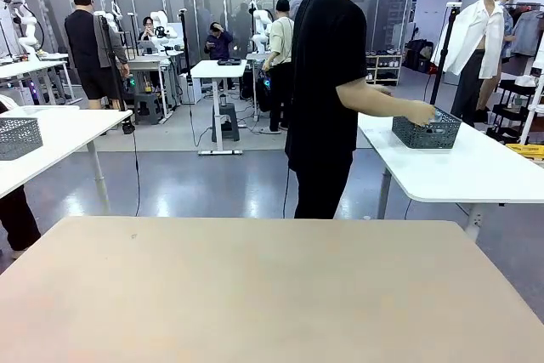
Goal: Fold the towels and place them in the basket.
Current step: When a person lays out a Towel with hook on the table, fold it in half twice.
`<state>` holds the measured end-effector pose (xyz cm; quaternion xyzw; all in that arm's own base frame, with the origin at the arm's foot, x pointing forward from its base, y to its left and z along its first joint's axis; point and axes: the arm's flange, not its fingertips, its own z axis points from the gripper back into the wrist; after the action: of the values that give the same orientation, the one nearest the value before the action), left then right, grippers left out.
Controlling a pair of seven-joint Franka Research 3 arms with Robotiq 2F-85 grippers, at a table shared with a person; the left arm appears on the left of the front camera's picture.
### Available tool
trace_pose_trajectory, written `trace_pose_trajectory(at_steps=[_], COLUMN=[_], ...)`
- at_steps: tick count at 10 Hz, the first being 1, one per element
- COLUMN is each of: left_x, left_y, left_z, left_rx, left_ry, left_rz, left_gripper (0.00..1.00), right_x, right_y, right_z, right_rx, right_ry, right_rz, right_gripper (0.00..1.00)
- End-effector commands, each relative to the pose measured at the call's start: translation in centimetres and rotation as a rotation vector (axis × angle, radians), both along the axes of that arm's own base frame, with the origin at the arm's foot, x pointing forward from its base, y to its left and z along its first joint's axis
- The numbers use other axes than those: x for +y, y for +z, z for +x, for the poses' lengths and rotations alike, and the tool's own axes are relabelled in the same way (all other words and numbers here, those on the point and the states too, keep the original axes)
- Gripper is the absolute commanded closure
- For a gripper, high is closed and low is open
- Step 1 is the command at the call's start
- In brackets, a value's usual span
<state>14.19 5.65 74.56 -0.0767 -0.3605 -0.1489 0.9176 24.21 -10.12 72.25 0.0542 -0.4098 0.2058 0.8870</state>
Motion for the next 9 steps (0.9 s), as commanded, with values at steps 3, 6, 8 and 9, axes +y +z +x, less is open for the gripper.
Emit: trace_pose_trajectory(at_steps=[3, 6, 8, 9], left_x=[-0.24, -0.24, -0.24, -0.24], left_y=[0.34, 0.34, 0.34, 0.34], left_z=[-0.01, -0.01, -0.01, -0.01], left_rx=[-0.005, -0.005, -0.005, -0.005], left_ry=[-0.011, -0.011, -0.011, -0.011], left_rz=[0.007, 0.007, 0.007, 0.007], left_gripper=[0.0, 0.0, 0.0, 0.0], right_x=[-0.05, -0.05, -0.05, -0.05], right_y=[0.16, 0.16, 0.16, 0.16], right_z=[0.18, 0.18, 0.18, 0.18], right_rx=[0.002, 0.002, 0.002, 0.002], right_ry=[-0.005, -0.005, -0.005, -0.005], right_rz=[0.002, 0.002, 0.002, 0.002], right_gripper=[0.0, 0.0, 0.0, 0.0])
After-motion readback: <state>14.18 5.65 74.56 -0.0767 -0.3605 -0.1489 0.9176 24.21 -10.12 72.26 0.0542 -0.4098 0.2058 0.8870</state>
